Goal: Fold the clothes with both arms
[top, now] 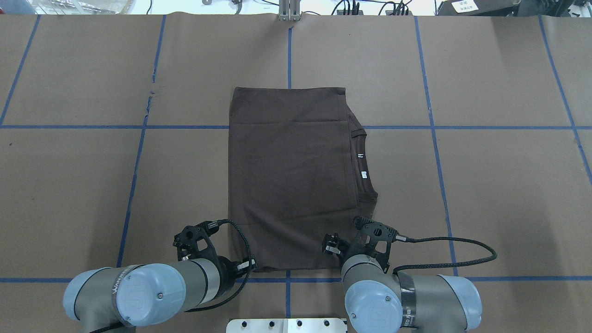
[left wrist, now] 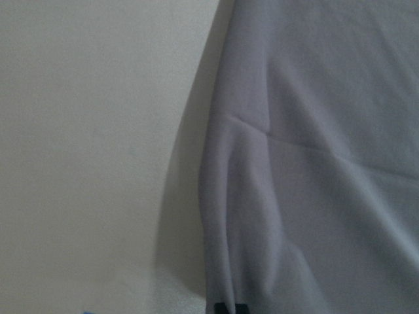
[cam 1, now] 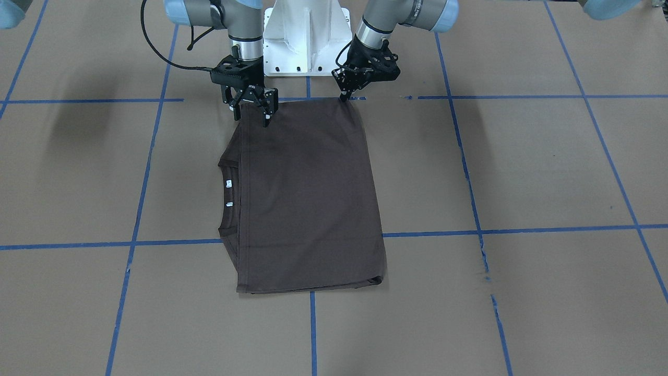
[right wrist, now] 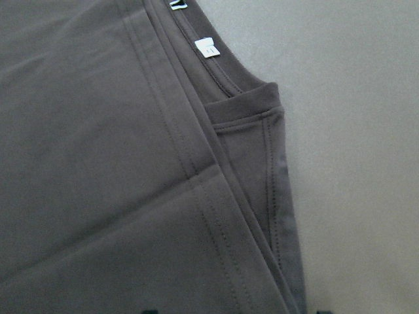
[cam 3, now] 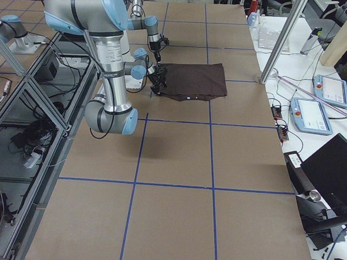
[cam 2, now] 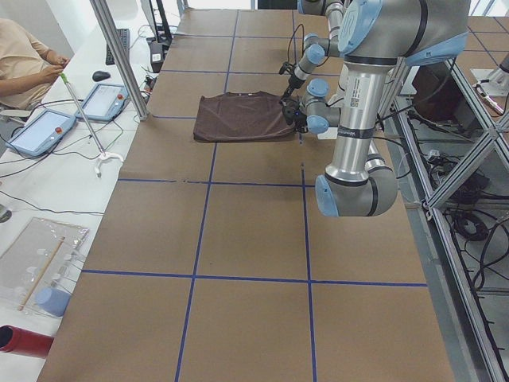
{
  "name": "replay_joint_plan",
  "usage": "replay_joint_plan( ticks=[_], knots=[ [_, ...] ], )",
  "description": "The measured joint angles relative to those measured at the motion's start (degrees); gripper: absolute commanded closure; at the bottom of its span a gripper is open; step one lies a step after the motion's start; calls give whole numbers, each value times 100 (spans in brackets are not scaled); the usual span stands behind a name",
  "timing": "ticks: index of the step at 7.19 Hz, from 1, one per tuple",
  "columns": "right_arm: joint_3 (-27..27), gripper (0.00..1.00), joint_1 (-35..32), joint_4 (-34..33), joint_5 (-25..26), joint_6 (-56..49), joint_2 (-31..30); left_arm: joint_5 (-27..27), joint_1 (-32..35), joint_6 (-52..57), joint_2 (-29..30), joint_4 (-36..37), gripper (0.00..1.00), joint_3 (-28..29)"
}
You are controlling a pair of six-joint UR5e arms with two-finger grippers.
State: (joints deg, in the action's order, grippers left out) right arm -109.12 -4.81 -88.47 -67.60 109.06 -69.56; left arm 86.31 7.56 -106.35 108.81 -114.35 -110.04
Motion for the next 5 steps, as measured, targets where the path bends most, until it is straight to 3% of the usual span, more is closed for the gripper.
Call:
replay_joint_plan(
  ticks=[4, 5],
  knots=[
    [4, 15, 53, -3, 22, 12, -10, 0, 0, 8, 0, 0, 100, 0],
    [4, 28, 64, -3, 26, 15, -12, 0, 0, 9, 0, 0, 100, 0]
  ],
)
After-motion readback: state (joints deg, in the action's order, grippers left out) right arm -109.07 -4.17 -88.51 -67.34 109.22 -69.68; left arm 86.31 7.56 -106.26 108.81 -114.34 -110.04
